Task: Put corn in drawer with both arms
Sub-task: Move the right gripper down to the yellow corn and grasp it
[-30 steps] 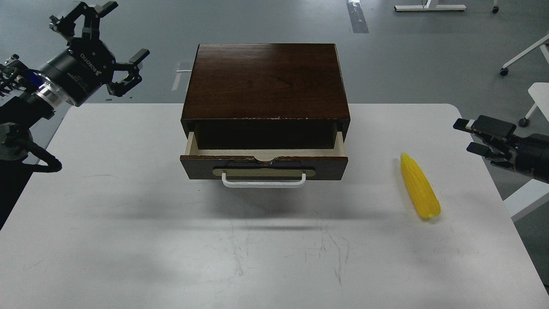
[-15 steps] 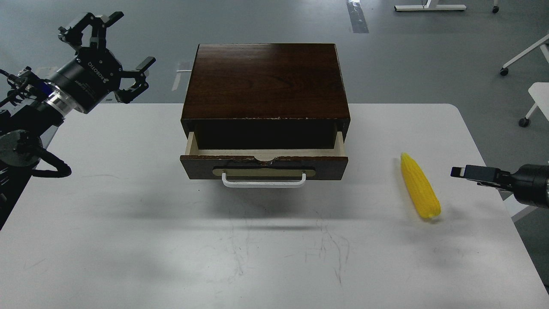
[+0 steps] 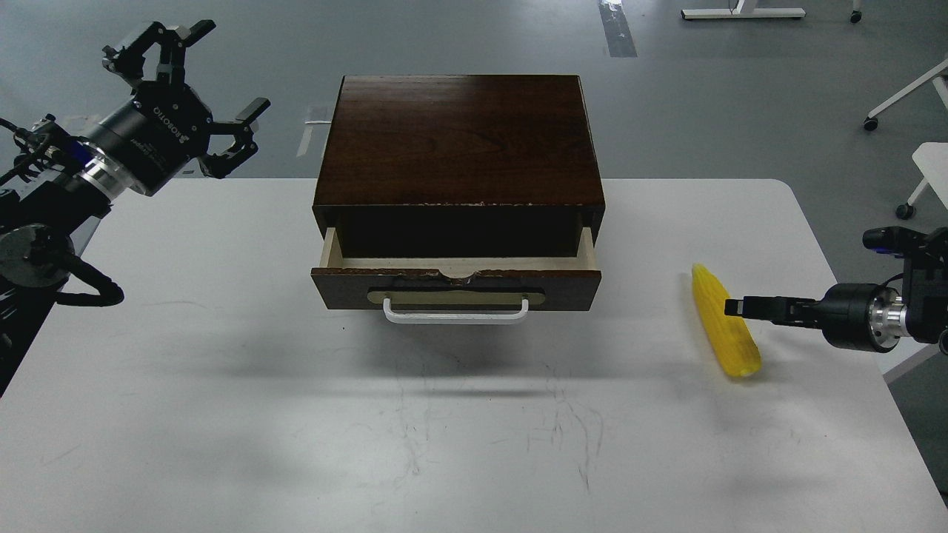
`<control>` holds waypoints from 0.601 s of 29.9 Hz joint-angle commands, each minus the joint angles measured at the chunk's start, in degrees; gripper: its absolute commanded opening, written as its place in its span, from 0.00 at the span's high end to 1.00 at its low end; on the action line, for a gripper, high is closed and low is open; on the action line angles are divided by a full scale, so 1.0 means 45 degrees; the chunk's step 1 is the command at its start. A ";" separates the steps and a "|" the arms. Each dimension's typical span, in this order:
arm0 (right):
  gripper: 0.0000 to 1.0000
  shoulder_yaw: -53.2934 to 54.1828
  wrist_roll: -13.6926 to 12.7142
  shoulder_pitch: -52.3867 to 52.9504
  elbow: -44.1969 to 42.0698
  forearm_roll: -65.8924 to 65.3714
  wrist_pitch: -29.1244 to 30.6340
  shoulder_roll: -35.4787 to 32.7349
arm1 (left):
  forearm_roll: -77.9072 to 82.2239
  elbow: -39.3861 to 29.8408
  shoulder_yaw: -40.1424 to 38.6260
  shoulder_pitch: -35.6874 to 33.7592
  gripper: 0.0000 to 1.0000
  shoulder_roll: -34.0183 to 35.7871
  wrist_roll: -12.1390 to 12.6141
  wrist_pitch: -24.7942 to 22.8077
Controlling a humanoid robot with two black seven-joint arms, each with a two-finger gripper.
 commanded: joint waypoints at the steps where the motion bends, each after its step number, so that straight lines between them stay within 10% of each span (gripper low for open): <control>1: 0.10 -0.0315 -0.0001 0.0012 -0.0262 0.0000 -0.0071 0.0295 | 0.0017 -0.0002 -0.0008 0.0005 0.02 0.0018 0.0000 0.0002; 18: 0.24 -0.0920 -0.0001 -0.0047 -0.0653 0.0000 -0.0305 0.1017 | 0.0037 -0.0002 -0.0028 0.0005 0.02 0.0018 -0.0078 0.0002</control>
